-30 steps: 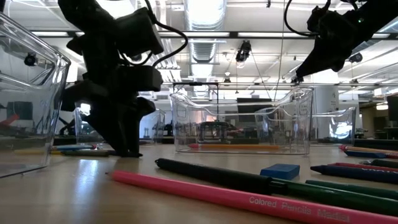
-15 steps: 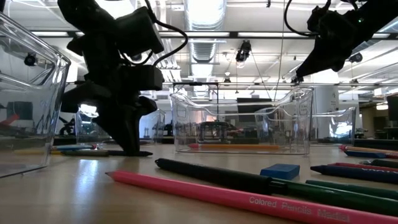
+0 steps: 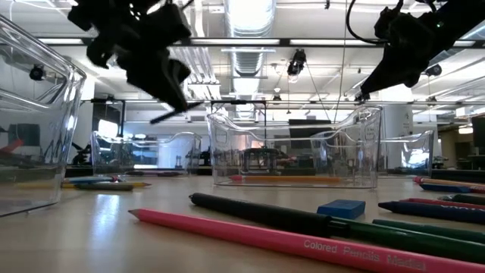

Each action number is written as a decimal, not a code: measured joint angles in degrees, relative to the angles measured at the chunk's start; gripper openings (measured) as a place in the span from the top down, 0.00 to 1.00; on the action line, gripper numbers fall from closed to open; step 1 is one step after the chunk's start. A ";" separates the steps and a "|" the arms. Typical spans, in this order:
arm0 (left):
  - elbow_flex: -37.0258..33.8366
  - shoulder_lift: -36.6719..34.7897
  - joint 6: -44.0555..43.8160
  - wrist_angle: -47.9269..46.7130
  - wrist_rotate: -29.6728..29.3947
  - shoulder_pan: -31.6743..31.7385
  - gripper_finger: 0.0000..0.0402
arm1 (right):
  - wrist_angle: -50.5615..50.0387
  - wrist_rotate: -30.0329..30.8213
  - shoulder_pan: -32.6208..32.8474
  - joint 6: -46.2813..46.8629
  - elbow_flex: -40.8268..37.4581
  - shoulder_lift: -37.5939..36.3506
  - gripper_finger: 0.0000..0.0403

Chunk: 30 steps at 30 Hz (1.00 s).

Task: Sort crayons/erasers/pens/pencils in bins
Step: Put the blue crayon into the top right transparent bin

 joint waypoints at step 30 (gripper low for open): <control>3.21 9.80 0.82 61.92 0.09 0.26 1.00 | 79.54 -20.69 2.49 -20.28 -9.50 30.75 0.58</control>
